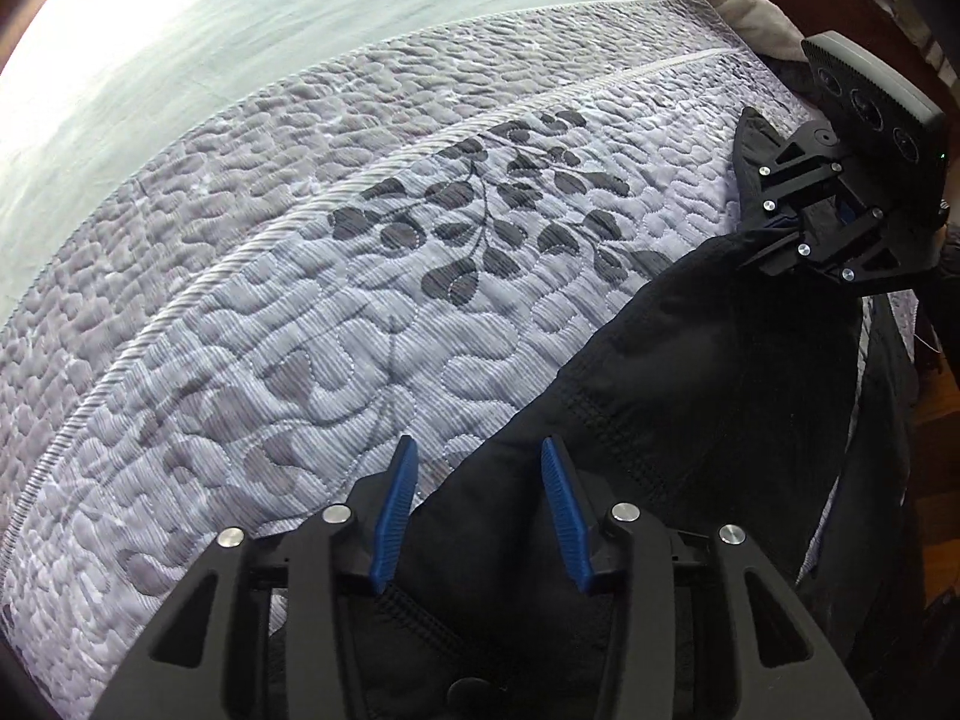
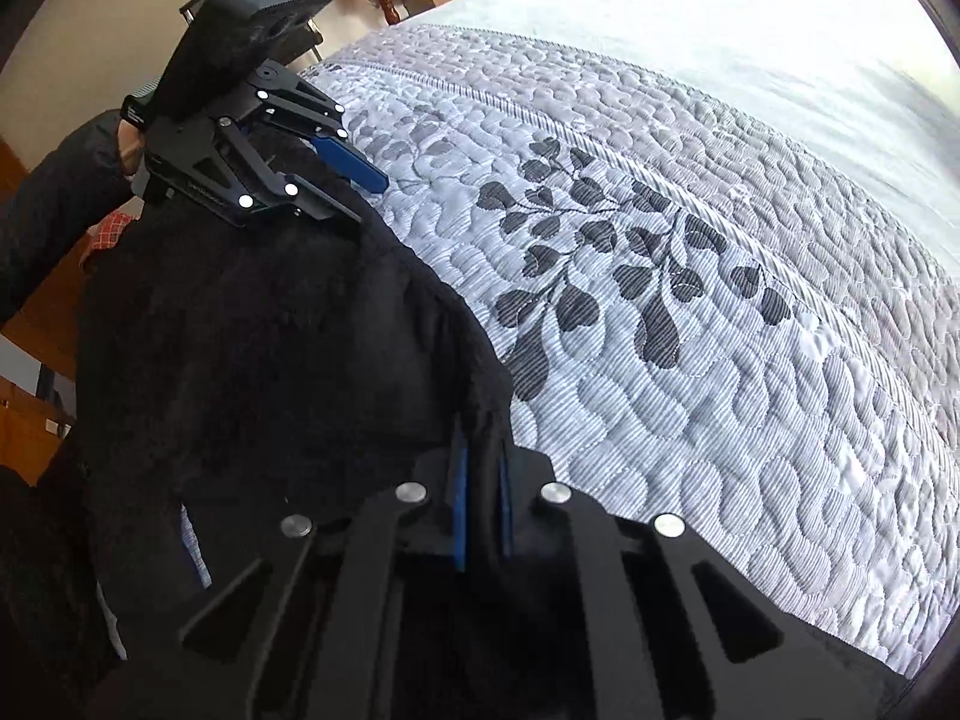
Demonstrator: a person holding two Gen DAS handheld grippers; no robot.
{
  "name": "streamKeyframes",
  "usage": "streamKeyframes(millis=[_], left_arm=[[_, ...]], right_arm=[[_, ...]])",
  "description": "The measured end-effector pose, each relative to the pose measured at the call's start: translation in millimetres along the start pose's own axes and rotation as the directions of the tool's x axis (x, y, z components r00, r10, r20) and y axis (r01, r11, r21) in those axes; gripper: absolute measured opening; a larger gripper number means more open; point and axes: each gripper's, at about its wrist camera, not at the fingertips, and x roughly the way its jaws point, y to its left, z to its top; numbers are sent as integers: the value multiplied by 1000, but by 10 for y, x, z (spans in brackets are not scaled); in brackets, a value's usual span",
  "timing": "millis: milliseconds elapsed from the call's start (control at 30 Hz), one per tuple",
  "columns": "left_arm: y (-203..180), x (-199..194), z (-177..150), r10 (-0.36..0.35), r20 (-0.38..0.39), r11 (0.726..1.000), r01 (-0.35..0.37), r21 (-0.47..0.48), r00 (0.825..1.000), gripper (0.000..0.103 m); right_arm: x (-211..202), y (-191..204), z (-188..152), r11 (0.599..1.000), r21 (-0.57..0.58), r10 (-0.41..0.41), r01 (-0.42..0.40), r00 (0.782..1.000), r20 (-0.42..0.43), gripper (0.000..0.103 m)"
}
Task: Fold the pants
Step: 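Grasp the hem of one pant leg with the right gripper while the left gripper grasps the other hem, then lift both hems and carry them toward the waistband, laying the legs over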
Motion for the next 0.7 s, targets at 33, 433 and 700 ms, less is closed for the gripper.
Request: streamKeyframes(millis=[33,433,700], left_arm=[[-20,-3,23,-31,-4,999,31,18,1000,48],[-224,164,212,-239,-128,956,256,143,963,45],[-355,-27,50,-191,-9,976,191,108,982,10]], right_arm=[[-61,3,-26,1000,0,-2,2,1000,18,6],[-370,133,-94,999,-15,37,-35,986,163,6],[-415,183,-128,999,49,-29,19,978,206,7]])
